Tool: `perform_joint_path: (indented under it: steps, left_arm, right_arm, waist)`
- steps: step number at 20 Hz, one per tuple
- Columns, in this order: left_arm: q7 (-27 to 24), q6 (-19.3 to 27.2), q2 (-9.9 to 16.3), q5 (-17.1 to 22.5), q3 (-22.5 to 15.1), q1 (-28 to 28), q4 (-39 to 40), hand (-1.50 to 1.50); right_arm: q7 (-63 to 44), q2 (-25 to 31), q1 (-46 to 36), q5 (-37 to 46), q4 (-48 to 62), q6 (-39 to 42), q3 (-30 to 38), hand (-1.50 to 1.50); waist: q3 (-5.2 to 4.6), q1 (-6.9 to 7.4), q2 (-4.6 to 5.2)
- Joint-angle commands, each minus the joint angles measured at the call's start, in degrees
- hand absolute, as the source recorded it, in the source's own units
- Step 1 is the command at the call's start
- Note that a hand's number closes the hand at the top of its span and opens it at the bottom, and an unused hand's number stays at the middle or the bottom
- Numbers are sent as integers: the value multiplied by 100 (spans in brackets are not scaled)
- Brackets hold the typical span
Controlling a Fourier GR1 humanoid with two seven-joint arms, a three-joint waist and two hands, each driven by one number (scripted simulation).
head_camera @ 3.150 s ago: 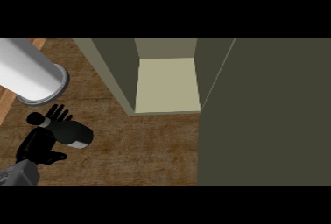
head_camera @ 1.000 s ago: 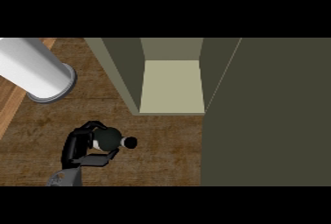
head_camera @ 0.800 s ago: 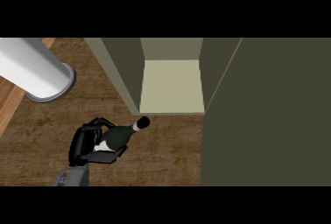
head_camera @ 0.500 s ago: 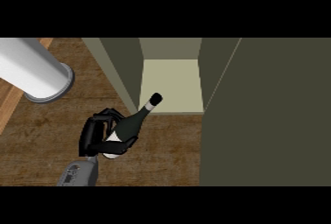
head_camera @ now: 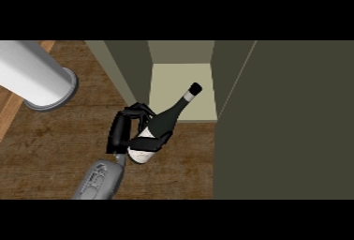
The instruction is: Pick up the wine, place it into the cabinet and close the cabinet
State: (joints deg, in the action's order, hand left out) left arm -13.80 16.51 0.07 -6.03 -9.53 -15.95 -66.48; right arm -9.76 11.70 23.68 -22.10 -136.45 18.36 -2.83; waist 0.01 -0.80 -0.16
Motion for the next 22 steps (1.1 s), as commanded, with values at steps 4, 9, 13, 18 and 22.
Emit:
perform_joint_path:
  steps: [4, 9, 13, 18, 22]
  left_arm:
    - [775, 778, -7, 100, -642, -1055, 400, 150]
    - [935, 1439, -5, 835, -1029, -1640, 764, 150]
    - [779, 1526, -7, 1051, -936, -2260, 1658, 150]
    - [769, 1932, -6, 1085, -1278, -2419, 2325, 150]
    - [659, 1995, -6, 1378, -1338, -3085, 3322, 150]
  right_arm:
    - [-169, 115, 444, -575, -798, 198, 291, -150]
    - [-350, 66, 285, -674, -762, 47, 301, -150]
    - [50, -136, 232, -544, -429, 228, 245, -150]
    - [-284, -215, 435, -284, -976, 26, 4, -150]
    - [-249, 39, 222, -726, -744, 226, 344, -150]
  waist:
    - [-2, -41, 9]
    - [-5, -97, 20]
    - [-2, -98, 28]
    - [-5, -96, 19]
    - [-8, -241, 69]
